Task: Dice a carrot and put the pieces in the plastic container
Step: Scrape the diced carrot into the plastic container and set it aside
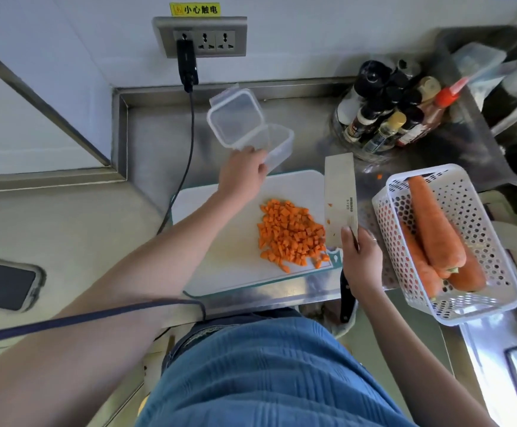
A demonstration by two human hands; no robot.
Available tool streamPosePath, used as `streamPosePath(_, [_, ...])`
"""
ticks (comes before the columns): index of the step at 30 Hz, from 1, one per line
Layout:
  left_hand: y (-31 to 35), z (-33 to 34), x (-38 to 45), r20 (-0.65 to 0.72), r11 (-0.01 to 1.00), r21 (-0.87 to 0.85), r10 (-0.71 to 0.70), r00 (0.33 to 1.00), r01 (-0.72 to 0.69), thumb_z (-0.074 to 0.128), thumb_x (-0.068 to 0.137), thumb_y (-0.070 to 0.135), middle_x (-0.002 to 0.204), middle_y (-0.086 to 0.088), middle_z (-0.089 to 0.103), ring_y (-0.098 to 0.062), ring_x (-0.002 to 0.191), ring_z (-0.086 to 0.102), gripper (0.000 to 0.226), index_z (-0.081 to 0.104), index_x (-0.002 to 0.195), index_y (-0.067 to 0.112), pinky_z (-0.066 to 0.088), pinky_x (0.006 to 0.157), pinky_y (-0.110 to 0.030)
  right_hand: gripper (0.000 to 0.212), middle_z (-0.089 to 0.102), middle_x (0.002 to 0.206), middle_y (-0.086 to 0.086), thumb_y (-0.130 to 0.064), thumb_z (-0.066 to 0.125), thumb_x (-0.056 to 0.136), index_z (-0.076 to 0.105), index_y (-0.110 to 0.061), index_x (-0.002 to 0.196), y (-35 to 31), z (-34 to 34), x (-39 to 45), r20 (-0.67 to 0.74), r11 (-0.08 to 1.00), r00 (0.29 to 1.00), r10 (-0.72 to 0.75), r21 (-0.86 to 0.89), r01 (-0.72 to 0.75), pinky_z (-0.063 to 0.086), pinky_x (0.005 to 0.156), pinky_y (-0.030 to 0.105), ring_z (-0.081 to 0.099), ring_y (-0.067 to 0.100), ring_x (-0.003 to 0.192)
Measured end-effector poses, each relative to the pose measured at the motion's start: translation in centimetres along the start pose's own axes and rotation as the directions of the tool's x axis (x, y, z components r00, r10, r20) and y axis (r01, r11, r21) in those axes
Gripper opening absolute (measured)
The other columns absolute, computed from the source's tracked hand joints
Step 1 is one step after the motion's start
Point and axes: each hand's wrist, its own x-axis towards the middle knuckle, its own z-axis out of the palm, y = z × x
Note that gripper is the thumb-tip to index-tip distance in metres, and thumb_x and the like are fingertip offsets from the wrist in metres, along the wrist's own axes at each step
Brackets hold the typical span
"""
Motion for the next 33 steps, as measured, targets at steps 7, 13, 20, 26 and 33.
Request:
streamPosePath(7, [-2.2,-1.1,-12.8,0.014,0.921,0.378,0.096,0.995,-0.094,0.074,0.068,0.012,0.056,-0.002,0.049,-0.025,0.05,0.048,0.019,0.056,0.061,0.012,0.022,0.04,-0.021,0.033,0.06,0.062,0.015,-0.03,0.046,0.1,0.048,-0.016,0.07,1.9,0.1,0.4,0.069,0.991,0.989,0.133,0.008,-0.134,0.04,0.04,0.017,0.058,0.017,0.042])
streamPosePath(13, [-2.3,-0.4,-14.2,0.158,0.877,0.454,0.091,0.983,-0.154,0.088,0.052,0.02,0.041,0.0,0.044,-0.02,0.035,0.042,0.038,0.052,0.045,0.012,0.021,0.042,-0.016,0.035,0.062,0.067,0.015,-0.034,0.045,0.099,0.048,-0.016,0.069,3.8,0.2,0.2,0.037,0.984,0.984,0.176,-0.024,-0.175,0.048,0.05,0.031,0.063,0.03,0.054])
streamPosePath(20, [-2.4,-1.2,-13.3,0.044,0.878,0.446,0.175,0.984,-0.176,0.052,0.08,0.048,0.045,0.0,0.042,-0.021,0.044,0.046,0.053,0.05,0.042,0.011,0.019,0.046,-0.017,0.037,0.057,0.067,0.009,-0.033,0.044,0.1,0.048,-0.011,0.07,4.9,0.0,-0.6,-0.038,0.972,0.973,0.227,-0.057,-0.229,0.046,0.061,0.035,0.057,0.03,0.064])
streamPosePath(26, [-3.5,-1.9,-12.3,-0.061,0.891,0.402,0.256,0.965,-0.211,0.045,0.085,0.044,0.047,0.0,0.04,-0.02,0.047,0.044,0.051,0.047,0.045,0.011,0.025,0.043,-0.018,0.039,0.056,0.064,0.011,-0.033,0.042,0.1,0.05,-0.005,0.075,4.0,1.5,-1.7,0.022,0.972,0.978,0.209,-0.116,-0.205,0.04,0.053,0.031,0.056,0.028,0.06])
streamPosePath(33, [-4.0,-2.7,-11.9,-0.199,0.983,0.185,0.054,0.978,-0.017,0.048,0.084,0.039,0.047,0.001,0.037,-0.022,0.044,0.042,0.045,0.039,0.048,0.015,0.026,0.041,-0.021,0.039,0.046,0.06,0.006,-0.03,0.042,0.101,0.044,-0.008,0.069,2.7,3.0,-2.8,0.069,0.961,0.959,0.274,-0.049,-0.271,0.029,0.049,0.03,0.042,0.019,0.054])
